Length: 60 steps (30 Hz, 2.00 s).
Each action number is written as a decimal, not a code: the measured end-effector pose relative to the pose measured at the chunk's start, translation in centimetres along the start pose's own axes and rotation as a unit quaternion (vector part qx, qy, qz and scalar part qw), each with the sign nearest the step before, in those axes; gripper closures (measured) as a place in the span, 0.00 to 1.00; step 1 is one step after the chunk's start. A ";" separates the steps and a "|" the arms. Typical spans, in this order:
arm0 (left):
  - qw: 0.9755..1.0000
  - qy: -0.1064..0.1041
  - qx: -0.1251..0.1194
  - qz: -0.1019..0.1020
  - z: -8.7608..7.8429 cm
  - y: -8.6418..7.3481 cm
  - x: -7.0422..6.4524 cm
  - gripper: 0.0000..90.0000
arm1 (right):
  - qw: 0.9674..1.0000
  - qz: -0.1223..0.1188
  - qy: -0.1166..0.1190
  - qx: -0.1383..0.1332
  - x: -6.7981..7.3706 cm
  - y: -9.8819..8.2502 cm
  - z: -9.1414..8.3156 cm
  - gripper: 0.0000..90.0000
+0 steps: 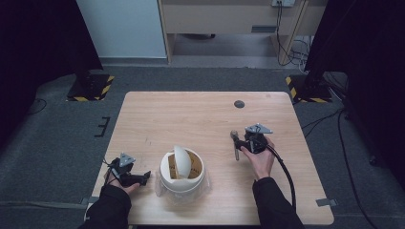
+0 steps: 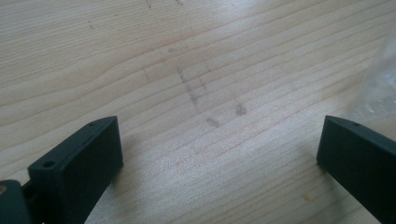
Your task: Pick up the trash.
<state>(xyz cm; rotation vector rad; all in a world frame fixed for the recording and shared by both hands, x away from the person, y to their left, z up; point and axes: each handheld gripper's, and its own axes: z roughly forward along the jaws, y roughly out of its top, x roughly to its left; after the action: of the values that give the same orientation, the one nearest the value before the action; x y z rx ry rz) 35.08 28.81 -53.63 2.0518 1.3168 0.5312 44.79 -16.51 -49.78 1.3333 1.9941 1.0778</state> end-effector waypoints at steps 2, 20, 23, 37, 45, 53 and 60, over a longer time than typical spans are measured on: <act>1.000 0.000 0.000 0.000 0.0 0.0 0.0 0.00 | 1.000 0.001 -0.007 0.011 0.1 -0.2 0.5 0.47; 1.000 -0.001 0.000 0.001 0.0 0.0 0.0 0.00 | 0.998 -0.004 -0.016 0.064 1.3 -1.7 3.1 0.67; 1.000 -0.001 0.000 0.001 0.0 0.0 0.0 0.00 | 0.998 -0.008 -0.017 0.067 1.6 -2.0 3.5 0.73; 1.000 -0.002 0.000 0.002 0.0 0.0 0.0 0.00 | 0.998 0.013 0.009 0.060 1.4 -1.8 2.9 0.89; 1.000 -0.006 0.003 0.003 -0.1 0.1 0.2 0.01 | 0.996 0.033 0.086 -0.014 0.3 0.6 -1.8 0.89; 0.999 -0.018 0.011 -0.037 -0.8 0.5 0.5 0.15 | 0.986 0.052 0.128 -0.090 -1.7 1.6 -7.2 0.89; 0.997 -0.017 -0.046 -0.054 -2.4 1.5 0.6 0.22 | 0.975 0.045 0.160 -0.150 -2.5 1.9 -10.5 0.89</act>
<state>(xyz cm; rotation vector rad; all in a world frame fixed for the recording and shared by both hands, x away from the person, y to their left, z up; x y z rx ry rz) 34.78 29.57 -50.91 1.8942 1.3494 0.4968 38.80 -21.94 -42.37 1.1534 1.8993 1.6513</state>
